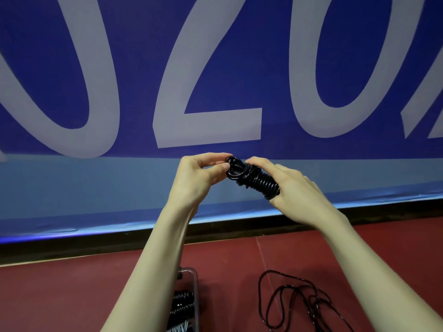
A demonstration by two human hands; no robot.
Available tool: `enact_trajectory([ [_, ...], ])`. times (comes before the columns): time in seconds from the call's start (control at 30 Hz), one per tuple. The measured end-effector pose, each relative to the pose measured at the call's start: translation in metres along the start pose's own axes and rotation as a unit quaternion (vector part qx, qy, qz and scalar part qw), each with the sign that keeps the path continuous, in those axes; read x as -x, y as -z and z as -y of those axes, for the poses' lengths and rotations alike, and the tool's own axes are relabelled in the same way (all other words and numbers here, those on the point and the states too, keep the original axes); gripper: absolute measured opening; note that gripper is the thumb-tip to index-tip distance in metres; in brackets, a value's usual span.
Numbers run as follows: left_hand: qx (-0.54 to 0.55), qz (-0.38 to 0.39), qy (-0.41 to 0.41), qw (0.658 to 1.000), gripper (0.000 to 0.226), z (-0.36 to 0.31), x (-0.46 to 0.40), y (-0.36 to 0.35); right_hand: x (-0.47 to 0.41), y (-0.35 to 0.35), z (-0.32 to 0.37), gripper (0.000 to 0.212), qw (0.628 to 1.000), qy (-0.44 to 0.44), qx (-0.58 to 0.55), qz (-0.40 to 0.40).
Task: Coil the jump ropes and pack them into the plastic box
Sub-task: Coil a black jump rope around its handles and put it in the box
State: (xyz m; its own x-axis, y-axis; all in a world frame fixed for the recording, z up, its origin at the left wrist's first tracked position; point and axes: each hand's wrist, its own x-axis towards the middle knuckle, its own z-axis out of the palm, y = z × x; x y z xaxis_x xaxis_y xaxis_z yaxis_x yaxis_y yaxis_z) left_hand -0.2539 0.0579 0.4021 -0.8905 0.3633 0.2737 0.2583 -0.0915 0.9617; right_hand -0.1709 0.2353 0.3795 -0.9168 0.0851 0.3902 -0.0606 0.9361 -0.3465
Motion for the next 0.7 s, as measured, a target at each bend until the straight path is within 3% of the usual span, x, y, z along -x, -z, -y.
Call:
enact_trajectory([
  [0.27,-0.112,-0.036,-0.057,0.991,0.022,-0.001,0.001,-0.004,0.003,0.006,-0.002,0.081,1.0,0.017,0.023,-0.008],
  [0.7,-0.181,-0.044,-0.107,0.977,0.02,0.003,0.005,-0.017,0.01,0.01,0.005,0.088,0.989,0.01,0.146,-0.024],
])
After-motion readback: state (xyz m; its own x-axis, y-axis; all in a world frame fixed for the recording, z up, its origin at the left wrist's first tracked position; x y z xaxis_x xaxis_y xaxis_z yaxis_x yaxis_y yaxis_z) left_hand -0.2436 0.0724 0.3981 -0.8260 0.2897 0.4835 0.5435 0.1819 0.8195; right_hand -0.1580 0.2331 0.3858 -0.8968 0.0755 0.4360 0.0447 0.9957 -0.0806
